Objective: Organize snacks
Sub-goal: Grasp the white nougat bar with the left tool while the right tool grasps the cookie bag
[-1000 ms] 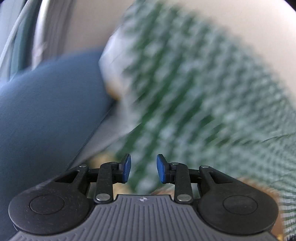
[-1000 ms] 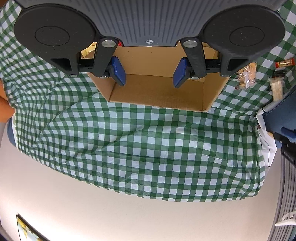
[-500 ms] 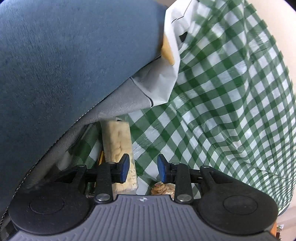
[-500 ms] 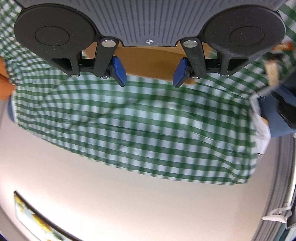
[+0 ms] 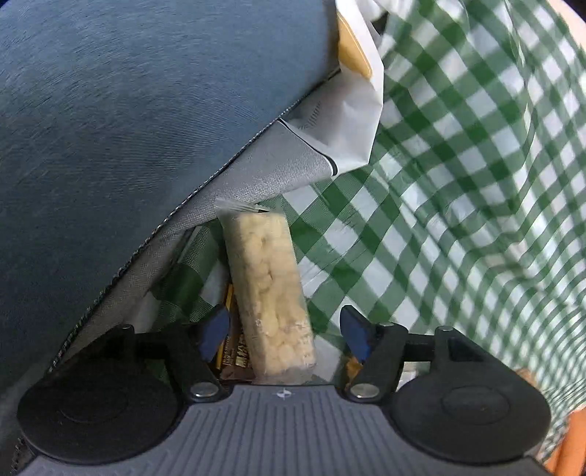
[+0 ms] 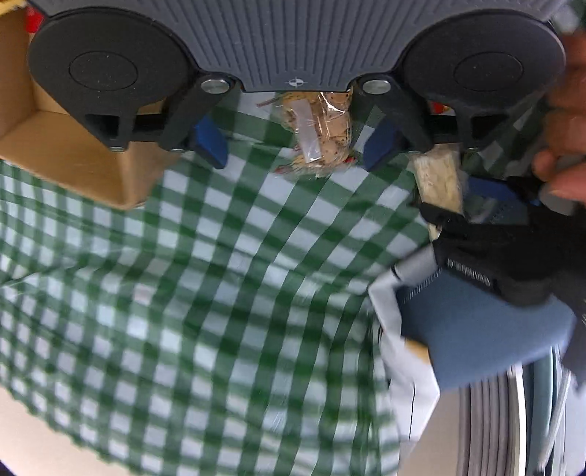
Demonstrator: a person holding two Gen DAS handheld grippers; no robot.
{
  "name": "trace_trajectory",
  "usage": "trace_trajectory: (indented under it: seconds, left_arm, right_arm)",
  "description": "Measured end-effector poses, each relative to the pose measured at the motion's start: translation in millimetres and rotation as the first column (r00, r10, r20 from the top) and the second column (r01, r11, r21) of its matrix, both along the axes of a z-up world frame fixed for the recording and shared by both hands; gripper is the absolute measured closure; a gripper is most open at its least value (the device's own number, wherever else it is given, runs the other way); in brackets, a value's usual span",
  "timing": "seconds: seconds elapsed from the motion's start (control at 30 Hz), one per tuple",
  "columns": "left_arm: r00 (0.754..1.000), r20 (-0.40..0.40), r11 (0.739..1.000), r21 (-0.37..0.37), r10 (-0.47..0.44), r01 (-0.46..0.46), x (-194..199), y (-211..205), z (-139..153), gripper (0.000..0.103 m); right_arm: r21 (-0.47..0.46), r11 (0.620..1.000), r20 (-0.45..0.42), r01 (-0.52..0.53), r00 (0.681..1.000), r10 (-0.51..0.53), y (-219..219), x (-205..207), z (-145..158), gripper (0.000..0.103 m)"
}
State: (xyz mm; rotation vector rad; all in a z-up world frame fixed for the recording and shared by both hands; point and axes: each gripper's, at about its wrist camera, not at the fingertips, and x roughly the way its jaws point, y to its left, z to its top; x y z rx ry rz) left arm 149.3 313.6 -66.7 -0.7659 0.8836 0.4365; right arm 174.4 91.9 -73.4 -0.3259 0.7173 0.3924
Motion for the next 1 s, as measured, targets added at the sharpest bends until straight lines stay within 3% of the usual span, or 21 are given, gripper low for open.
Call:
trace_trajectory:
  seconds: [0.17, 0.33, 0.43, 0.47, 0.5, 0.57, 0.8, 1.0]
  left_arm:
    - [1.000, -0.019, 1.000, -0.024, -0.015, 0.014, 8.4, 3.7, -8.7, 0.030]
    - [0.999, -0.048, 1.000, 0.002, -0.012, 0.013, 15.2, 4.3, -14.9, 0.031]
    - [0.998, -0.062, 1.000, 0.020, -0.010, 0.012, 16.4, 3.9, -17.7, 0.036]
    - [0.998, -0.068, 0.999, 0.031, -0.008, 0.010, 15.8, 4.2, -19.2, 0.042]
    - [0.997, -0.073, 0.999, 0.039, -0.008, 0.011, 15.2, 4.8, -20.3, 0.046]
    - [0.996, -0.086, 0.998, 0.056, -0.013, 0.018, 13.7, 5.2, -22.1, 0.055]
    - [0.992, -0.104, 0.987, 0.136, -0.070, 0.084, 1.4, -0.9, -22.1, 0.058]
    - [0.990, -0.075, 0.974, 0.182, -0.123, 0.135, -21.9, -11.4, -5.0, 0.058]
  right_arm:
    - [-0.056, 0.998, -0.088, -0.008, 0.996, 0.004, 8.5, 17.9, -35.0, 0.010]
    - [-0.137, 0.989, -0.152, -0.055, 0.988, 0.034, 19.4, 27.3, -60.2, 0.013]
    - [-0.134, 0.987, -0.173, -0.091, 0.983, 0.067, 21.9, 26.3, -65.7, 0.022]
    - [-0.124, 0.988, -0.174, -0.088, 0.983, 0.065, 20.2, 24.8, -65.0, 0.037]
    - [-0.108, 0.991, -0.180, -0.084, 0.982, 0.064, 18.0, 23.2, -62.8, 0.044]
    - [-0.101, 0.992, -0.173, -0.078, 0.983, 0.060, 15.7, 16.1, -55.5, 0.046]
    - [-0.058, 0.996, -0.164, -0.061, 0.985, 0.051, -5.3, -16.4, -19.4, 0.048]
    - [-0.014, 0.995, -0.146, -0.099, 0.985, 0.096, -25.4, -66.8, 25.4, 0.048]
